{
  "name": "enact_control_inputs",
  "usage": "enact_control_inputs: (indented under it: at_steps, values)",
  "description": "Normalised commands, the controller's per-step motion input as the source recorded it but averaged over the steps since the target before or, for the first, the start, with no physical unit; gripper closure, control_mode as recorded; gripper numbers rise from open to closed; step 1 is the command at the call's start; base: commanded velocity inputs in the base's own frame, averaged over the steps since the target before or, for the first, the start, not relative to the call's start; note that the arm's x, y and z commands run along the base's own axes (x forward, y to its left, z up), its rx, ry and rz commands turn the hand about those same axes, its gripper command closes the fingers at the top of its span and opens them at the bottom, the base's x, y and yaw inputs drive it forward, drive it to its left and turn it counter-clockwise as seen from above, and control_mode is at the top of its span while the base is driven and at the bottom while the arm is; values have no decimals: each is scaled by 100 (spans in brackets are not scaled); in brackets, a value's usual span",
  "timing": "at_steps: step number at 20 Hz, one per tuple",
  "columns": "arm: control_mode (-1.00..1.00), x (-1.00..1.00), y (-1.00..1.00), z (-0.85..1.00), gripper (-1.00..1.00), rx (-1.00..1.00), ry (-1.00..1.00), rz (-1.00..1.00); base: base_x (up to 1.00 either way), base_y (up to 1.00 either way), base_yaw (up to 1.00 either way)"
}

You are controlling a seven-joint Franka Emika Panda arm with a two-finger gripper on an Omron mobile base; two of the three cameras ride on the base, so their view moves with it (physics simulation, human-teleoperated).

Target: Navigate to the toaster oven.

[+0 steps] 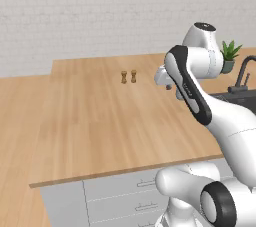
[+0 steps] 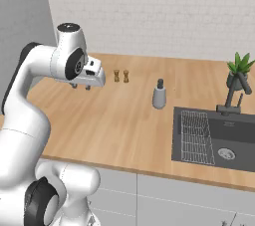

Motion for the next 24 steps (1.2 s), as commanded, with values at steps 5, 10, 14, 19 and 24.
enact_control_inputs:
  at_steps: [5,10,14,19,24]
  values:
    - [100,0,0,0,-100,0,0,0,-1,0,0]
    - [100,0,0,0,-100,0,0,0,-46,-21,0]
    - [100,0,0,0,-100,0,0,0,-46,-35,-3]
    - [100,0,0,0,-100,0,0,0,-9,-14,-27]
    - [100,0,0,0,-100,0,0,0,0,0,-43]
